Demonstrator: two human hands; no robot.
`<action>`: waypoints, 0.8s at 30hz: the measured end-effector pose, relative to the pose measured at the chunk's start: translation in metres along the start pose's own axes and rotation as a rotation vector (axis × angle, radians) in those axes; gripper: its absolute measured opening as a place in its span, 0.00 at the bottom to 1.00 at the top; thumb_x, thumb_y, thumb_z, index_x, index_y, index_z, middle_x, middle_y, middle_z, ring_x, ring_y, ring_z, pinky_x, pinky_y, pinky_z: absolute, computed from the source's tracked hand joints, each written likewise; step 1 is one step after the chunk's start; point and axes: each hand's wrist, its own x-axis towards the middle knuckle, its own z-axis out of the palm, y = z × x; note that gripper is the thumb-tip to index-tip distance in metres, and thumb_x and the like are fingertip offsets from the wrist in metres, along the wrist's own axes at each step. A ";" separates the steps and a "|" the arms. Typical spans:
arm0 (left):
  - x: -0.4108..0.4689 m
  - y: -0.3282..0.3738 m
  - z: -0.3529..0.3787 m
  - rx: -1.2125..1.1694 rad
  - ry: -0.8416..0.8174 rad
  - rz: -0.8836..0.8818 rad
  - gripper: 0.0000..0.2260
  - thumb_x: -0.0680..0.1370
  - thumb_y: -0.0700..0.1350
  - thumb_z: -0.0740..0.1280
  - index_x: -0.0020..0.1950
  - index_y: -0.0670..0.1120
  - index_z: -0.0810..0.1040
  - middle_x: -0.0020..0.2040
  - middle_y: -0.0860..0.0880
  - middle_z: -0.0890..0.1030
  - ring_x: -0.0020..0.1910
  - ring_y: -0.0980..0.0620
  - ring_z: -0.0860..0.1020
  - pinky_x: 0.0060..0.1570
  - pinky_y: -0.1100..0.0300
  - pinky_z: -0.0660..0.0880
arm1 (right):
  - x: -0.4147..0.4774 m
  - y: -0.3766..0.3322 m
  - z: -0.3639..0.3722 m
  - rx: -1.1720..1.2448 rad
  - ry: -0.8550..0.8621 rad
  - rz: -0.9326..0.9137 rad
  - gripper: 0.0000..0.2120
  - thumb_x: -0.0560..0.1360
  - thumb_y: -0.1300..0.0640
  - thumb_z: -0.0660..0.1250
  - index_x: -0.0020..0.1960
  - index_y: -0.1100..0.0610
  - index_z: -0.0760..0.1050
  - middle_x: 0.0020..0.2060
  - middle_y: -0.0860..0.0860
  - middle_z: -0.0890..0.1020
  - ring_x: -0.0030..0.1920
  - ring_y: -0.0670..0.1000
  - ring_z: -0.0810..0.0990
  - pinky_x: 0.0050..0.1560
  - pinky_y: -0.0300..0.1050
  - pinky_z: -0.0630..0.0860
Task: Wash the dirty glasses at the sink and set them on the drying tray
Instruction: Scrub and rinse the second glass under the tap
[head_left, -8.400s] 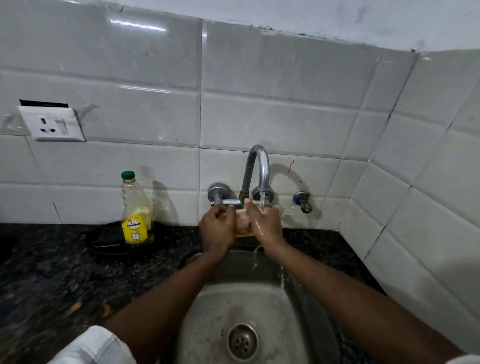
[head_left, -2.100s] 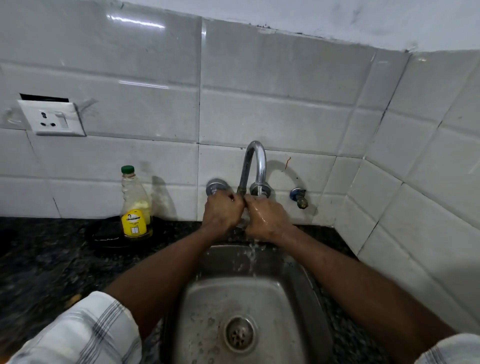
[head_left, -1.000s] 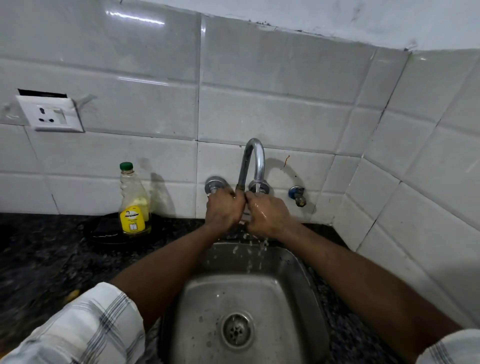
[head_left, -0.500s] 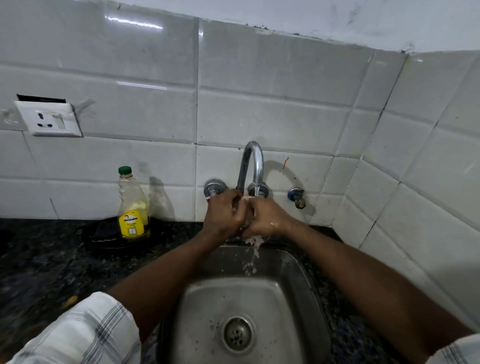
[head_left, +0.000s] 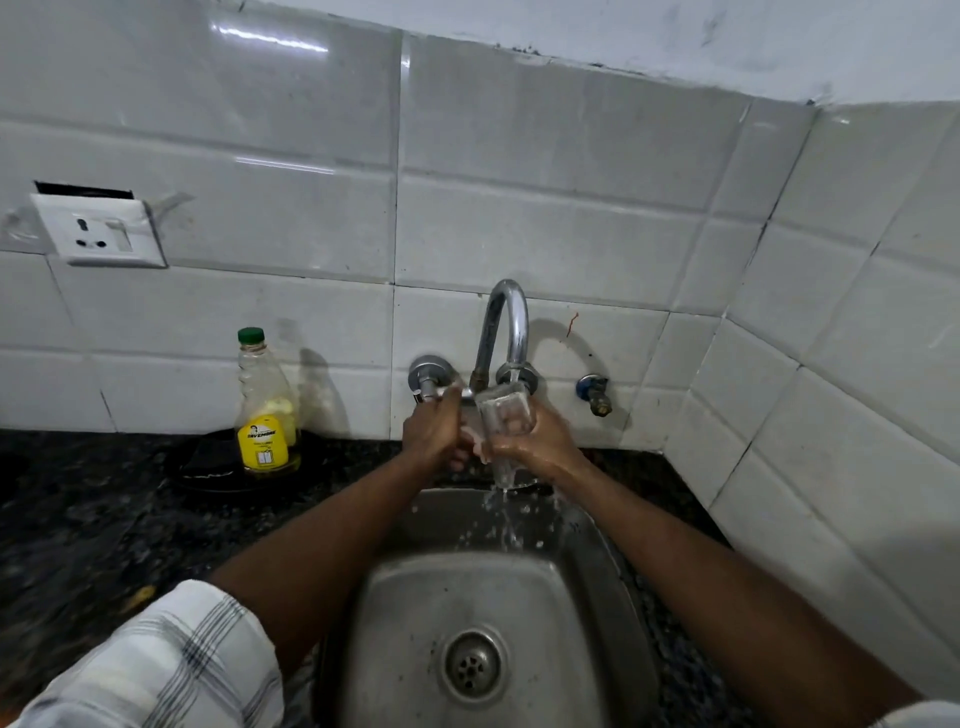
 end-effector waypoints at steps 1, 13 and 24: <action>-0.003 -0.005 0.002 -0.077 -0.106 -0.113 0.29 0.83 0.63 0.52 0.54 0.38 0.79 0.44 0.36 0.84 0.37 0.43 0.81 0.37 0.53 0.78 | 0.001 0.001 0.003 0.062 0.007 0.009 0.22 0.65 0.58 0.79 0.54 0.47 0.75 0.49 0.48 0.83 0.50 0.49 0.83 0.52 0.50 0.81; -0.030 -0.002 0.038 -0.706 -0.100 -0.351 0.21 0.79 0.57 0.60 0.55 0.42 0.81 0.51 0.39 0.83 0.52 0.41 0.81 0.52 0.45 0.80 | 0.004 -0.009 0.019 0.276 0.225 0.031 0.21 0.67 0.58 0.78 0.56 0.49 0.75 0.49 0.45 0.82 0.50 0.47 0.82 0.47 0.45 0.81; -0.025 0.007 0.015 0.242 0.373 0.619 0.10 0.80 0.50 0.66 0.46 0.45 0.81 0.40 0.50 0.81 0.38 0.54 0.78 0.38 0.62 0.74 | 0.013 -0.025 0.021 0.640 0.281 0.354 0.14 0.71 0.49 0.74 0.52 0.56 0.82 0.45 0.54 0.86 0.46 0.56 0.85 0.52 0.56 0.82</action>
